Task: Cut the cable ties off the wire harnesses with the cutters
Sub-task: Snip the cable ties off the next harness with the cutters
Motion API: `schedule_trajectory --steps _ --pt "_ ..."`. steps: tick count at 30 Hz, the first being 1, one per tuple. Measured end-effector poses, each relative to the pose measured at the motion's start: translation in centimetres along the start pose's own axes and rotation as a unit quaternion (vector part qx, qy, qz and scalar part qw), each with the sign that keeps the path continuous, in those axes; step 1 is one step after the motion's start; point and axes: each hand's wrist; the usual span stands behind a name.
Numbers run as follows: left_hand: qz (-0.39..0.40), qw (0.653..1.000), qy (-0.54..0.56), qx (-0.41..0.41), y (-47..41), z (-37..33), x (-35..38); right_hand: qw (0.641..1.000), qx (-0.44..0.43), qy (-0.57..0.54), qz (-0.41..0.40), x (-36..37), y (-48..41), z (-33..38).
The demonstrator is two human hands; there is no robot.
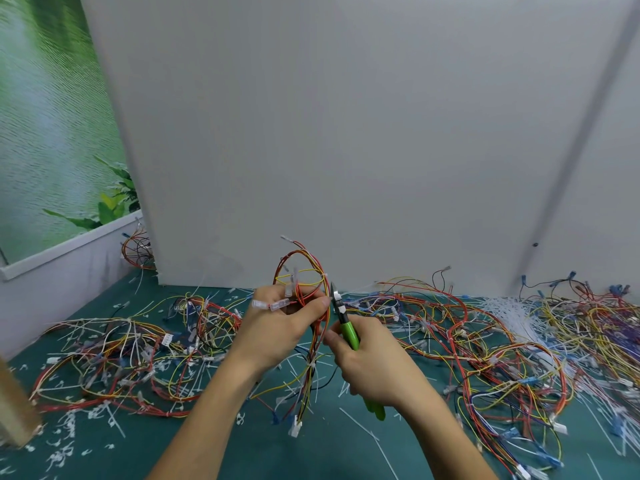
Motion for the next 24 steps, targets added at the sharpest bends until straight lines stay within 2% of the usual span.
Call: schedule_trajectory --steps 15,24 --pt "-0.002 1.000 0.006 -0.009 0.17 -0.26 0.20 1.000 -0.014 0.019 0.012 -0.15 -0.13 -0.18" --pt "0.004 1.000 0.009 0.000 0.11 -0.22 0.18 0.999 -0.024 0.036 -0.014 0.22 -0.38 -0.71"
Point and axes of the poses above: each hand's wrist, its own y-axis away from the middle knuckle, its own x-axis out of the palm, z = x × y, and after that the axes turned 4 degrees about -y, right-handed
